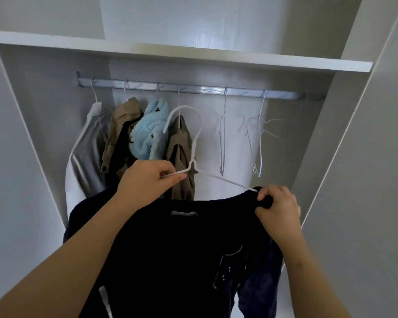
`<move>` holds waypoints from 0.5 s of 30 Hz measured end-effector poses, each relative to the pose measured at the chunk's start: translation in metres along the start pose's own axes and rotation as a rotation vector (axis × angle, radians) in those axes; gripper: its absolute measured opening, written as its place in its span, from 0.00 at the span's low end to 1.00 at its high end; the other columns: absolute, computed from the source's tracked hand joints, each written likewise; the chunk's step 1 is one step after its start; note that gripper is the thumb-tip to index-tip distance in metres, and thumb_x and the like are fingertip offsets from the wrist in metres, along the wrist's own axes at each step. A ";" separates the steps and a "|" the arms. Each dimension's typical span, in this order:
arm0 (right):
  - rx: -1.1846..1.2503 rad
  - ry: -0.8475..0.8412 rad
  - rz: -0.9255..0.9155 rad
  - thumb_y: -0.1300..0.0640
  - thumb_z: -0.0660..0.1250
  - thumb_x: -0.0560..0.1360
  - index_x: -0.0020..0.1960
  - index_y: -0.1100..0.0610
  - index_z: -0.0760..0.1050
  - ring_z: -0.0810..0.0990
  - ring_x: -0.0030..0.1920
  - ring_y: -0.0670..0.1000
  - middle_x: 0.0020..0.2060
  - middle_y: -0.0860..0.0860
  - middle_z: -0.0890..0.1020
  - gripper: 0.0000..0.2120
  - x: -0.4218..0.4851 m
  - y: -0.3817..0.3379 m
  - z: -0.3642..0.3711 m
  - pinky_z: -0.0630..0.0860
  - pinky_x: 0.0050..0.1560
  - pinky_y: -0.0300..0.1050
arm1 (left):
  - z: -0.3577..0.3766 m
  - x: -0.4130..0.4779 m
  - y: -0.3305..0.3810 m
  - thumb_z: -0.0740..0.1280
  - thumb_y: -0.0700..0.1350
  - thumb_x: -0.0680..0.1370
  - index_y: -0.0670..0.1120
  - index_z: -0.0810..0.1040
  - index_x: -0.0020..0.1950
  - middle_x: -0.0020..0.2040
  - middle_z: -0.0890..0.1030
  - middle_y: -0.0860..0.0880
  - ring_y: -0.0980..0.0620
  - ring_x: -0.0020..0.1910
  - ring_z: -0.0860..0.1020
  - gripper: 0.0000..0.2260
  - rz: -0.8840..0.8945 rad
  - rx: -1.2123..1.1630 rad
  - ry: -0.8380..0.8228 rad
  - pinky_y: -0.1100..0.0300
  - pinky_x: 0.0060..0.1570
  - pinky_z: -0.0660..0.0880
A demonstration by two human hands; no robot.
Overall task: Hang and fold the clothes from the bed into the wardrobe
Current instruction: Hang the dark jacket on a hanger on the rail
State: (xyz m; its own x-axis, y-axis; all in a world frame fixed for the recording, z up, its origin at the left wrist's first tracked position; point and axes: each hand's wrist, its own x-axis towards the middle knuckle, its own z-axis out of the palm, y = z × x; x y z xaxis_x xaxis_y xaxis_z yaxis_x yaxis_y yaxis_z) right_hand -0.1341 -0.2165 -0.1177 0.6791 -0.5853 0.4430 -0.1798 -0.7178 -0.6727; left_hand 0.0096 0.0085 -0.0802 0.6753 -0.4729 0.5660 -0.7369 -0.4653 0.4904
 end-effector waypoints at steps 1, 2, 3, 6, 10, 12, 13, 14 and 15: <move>0.015 -0.011 -0.001 0.68 0.66 0.66 0.35 0.44 0.66 0.66 0.50 0.48 0.41 0.37 0.70 0.19 -0.001 -0.001 0.001 0.57 0.54 0.41 | 0.002 0.000 0.002 0.68 0.57 0.71 0.54 0.72 0.27 0.26 0.72 0.58 0.57 0.26 0.69 0.15 0.009 -0.016 -0.002 0.58 0.30 0.66; 0.043 -0.027 0.001 0.66 0.66 0.67 0.37 0.44 0.66 0.66 0.49 0.47 0.41 0.36 0.71 0.17 -0.001 -0.002 0.001 0.56 0.55 0.40 | 0.004 0.000 0.004 0.69 0.56 0.71 0.55 0.71 0.26 0.25 0.72 0.58 0.58 0.26 0.69 0.15 0.016 -0.031 -0.006 0.59 0.30 0.66; 0.061 -0.049 0.007 0.64 0.65 0.69 0.40 0.45 0.67 0.67 0.49 0.46 0.41 0.36 0.72 0.14 -0.001 -0.003 0.001 0.56 0.57 0.40 | 0.005 0.000 0.006 0.69 0.56 0.71 0.56 0.70 0.26 0.25 0.72 0.58 0.58 0.26 0.69 0.16 0.020 -0.041 -0.011 0.61 0.30 0.65; 0.000 -0.078 -0.009 0.59 0.66 0.71 0.47 0.45 0.68 0.68 0.48 0.46 0.41 0.38 0.73 0.11 0.000 -0.004 0.001 0.56 0.58 0.40 | 0.006 0.000 0.010 0.69 0.57 0.70 0.56 0.70 0.26 0.25 0.72 0.59 0.59 0.26 0.70 0.15 -0.003 -0.047 -0.008 0.62 0.30 0.66; -0.033 -0.059 -0.148 0.57 0.65 0.73 0.45 0.44 0.72 0.67 0.46 0.45 0.37 0.38 0.75 0.08 -0.006 -0.014 0.003 0.53 0.50 0.39 | 0.008 -0.004 0.017 0.71 0.56 0.69 0.54 0.73 0.27 0.23 0.72 0.59 0.60 0.25 0.69 0.13 -0.031 -0.139 -0.024 0.66 0.29 0.65; -0.122 -0.085 -0.268 0.56 0.63 0.75 0.44 0.47 0.74 0.68 0.41 0.45 0.34 0.41 0.75 0.05 -0.006 -0.023 0.008 0.55 0.48 0.40 | 0.011 -0.008 0.025 0.71 0.53 0.70 0.52 0.76 0.29 0.23 0.72 0.56 0.61 0.24 0.68 0.11 -0.012 -0.277 -0.140 0.69 0.29 0.65; -0.158 -0.117 -0.302 0.56 0.61 0.75 0.44 0.48 0.73 0.68 0.38 0.46 0.32 0.42 0.74 0.04 -0.006 -0.028 0.010 0.59 0.47 0.41 | 0.013 -0.010 0.030 0.71 0.52 0.71 0.51 0.78 0.30 0.23 0.72 0.54 0.60 0.24 0.68 0.11 -0.009 -0.314 -0.180 0.67 0.30 0.66; -0.172 -0.162 -0.289 0.56 0.60 0.75 0.43 0.49 0.71 0.69 0.34 0.46 0.29 0.44 0.73 0.04 -0.005 -0.032 0.010 0.64 0.42 0.41 | 0.015 -0.011 0.034 0.70 0.51 0.72 0.49 0.78 0.31 0.23 0.71 0.53 0.59 0.24 0.68 0.11 -0.016 -0.343 -0.198 0.65 0.30 0.67; -0.155 -0.209 -0.240 0.56 0.60 0.75 0.42 0.48 0.70 0.69 0.31 0.46 0.28 0.45 0.72 0.05 -0.003 -0.034 0.009 0.65 0.36 0.40 | 0.017 -0.013 0.037 0.69 0.50 0.74 0.47 0.78 0.31 0.22 0.70 0.53 0.57 0.24 0.67 0.12 -0.033 -0.367 -0.202 0.62 0.30 0.67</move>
State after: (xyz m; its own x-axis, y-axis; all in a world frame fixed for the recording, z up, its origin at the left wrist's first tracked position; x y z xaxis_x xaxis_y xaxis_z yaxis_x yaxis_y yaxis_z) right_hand -0.1236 -0.1868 -0.1010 0.8432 -0.3145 0.4360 -0.0924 -0.8837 -0.4588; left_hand -0.0256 -0.0152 -0.0804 0.6642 -0.6165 0.4228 -0.6526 -0.2023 0.7302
